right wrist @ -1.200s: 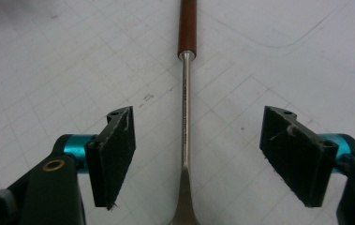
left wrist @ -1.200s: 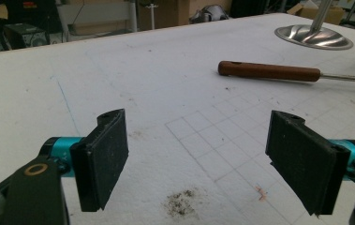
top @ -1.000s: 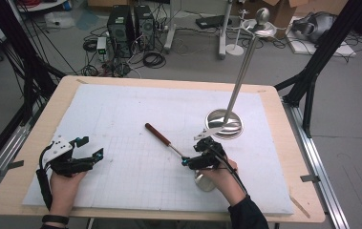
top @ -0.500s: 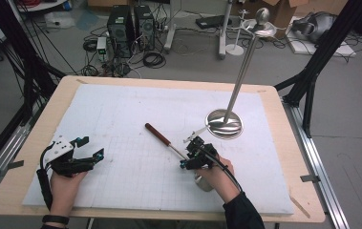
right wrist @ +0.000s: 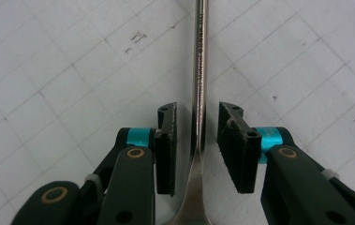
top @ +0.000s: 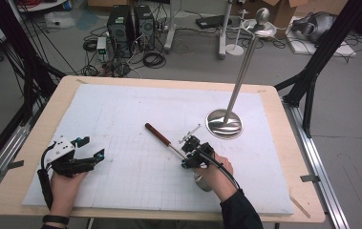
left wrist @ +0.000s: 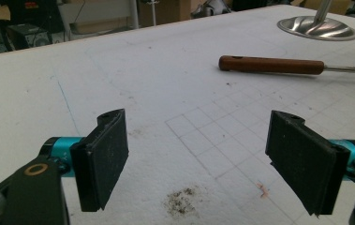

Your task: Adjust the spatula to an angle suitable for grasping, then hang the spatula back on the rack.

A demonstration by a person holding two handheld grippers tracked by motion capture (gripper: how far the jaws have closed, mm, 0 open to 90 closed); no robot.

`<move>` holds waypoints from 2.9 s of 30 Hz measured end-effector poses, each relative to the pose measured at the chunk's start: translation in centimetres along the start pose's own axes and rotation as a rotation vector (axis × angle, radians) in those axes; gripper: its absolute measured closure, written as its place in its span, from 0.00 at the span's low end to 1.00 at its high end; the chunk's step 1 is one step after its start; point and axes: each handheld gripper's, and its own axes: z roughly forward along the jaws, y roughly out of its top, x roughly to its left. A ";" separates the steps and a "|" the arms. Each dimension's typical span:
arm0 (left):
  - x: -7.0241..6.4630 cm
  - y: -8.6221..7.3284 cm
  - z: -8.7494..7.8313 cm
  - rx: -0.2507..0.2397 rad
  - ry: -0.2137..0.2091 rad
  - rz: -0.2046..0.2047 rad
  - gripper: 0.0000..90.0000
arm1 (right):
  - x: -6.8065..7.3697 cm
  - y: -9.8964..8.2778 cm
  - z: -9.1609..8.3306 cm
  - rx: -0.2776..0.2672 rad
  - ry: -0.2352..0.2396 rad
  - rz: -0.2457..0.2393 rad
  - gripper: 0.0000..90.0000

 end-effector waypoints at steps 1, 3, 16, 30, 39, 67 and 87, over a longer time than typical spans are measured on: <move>0.0 0.0 0.0 -0.001 0.001 0.001 0.24 | 0.2 0.1 0.0 0.007 -0.009 -0.010 0.78; 0.0 0.0 0.0 0.000 0.001 0.000 0.24 | 0.2 0.1 0.0 0.007 -0.007 -0.012 0.79; -0.2 0.0 0.1 0.004 0.005 0.008 0.24 | 0.3 -0.1 0.0 -0.011 0.014 -0.056 0.94; -0.1 0.0 0.1 0.008 0.004 0.009 0.24 | -1.5 -2.1 -1.3 -0.148 0.093 -0.010 0.94; -0.1 0.0 0.2 0.010 -0.001 0.005 0.24 | -2.2 -3.5 -3.2 -0.277 0.102 0.010 0.94; -0.3 0.0 0.1 0.008 0.009 0.023 0.24 | -4.1 -8.0 -10.9 -0.623 0.066 0.066 0.94; -0.3 0.1 0.2 0.018 0.009 0.027 0.24 | -4.5 -10.7 -14.5 -0.804 0.015 0.052 0.94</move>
